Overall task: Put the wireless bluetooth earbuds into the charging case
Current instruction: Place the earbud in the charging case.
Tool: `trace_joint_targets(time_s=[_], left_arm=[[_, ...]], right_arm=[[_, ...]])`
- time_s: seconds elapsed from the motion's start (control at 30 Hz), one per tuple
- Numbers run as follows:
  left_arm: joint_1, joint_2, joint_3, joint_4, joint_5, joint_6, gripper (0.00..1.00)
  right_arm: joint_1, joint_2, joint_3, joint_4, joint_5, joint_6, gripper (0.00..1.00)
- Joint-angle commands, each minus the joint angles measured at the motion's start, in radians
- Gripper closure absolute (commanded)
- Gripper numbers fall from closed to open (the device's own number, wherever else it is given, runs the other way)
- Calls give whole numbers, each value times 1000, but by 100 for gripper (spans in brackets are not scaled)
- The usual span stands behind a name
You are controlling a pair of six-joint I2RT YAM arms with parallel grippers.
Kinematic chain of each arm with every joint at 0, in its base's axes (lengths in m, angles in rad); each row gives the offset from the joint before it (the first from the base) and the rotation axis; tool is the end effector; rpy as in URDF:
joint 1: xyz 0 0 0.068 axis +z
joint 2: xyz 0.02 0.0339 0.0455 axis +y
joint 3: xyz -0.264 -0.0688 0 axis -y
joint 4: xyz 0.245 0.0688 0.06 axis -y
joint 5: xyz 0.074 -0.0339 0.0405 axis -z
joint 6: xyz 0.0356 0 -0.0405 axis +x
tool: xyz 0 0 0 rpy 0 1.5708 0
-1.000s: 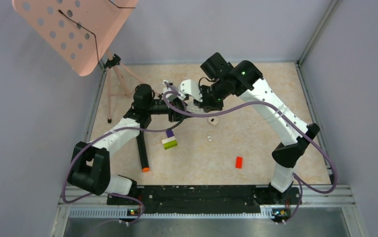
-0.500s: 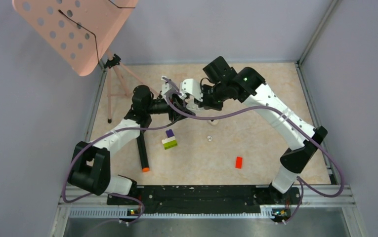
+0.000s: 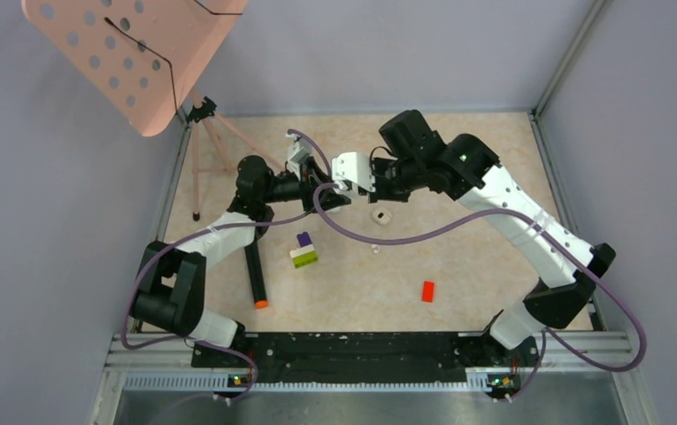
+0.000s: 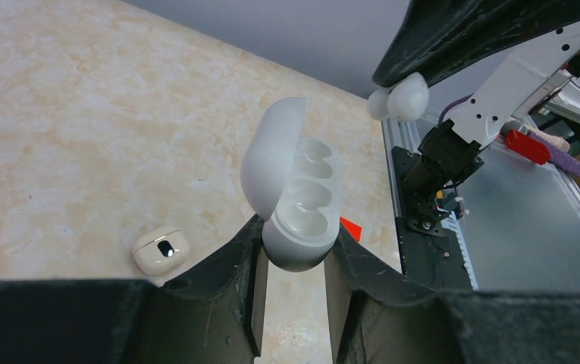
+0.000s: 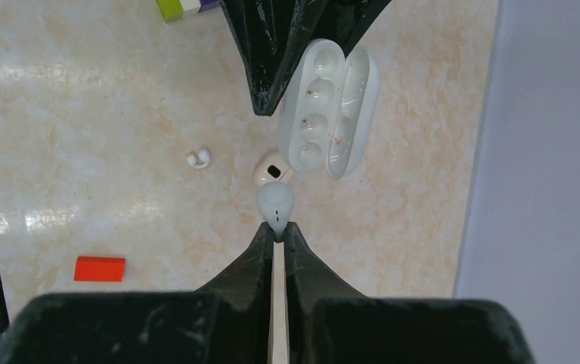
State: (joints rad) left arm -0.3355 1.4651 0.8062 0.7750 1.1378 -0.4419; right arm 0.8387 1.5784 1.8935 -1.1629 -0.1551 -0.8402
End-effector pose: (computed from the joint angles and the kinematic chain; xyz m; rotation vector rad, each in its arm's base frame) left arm 0.2830 -0.1329 0.2838 0.9213 1.4382 -1.4114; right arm 0.2022 0.2332 0.4286 -1.8429 1.5585 0.1868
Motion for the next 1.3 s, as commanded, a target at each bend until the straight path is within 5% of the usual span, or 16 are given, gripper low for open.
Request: trace_joint_targets(time_s=[0.0, 1.27], left_arm=[[3, 7, -1, 134, 20, -76, 100], [-3, 3, 41, 83, 61, 22, 100]], right_arm=[[25, -68, -29, 71, 13, -43, 100], [44, 125, 108, -35, 52, -52, 100]])
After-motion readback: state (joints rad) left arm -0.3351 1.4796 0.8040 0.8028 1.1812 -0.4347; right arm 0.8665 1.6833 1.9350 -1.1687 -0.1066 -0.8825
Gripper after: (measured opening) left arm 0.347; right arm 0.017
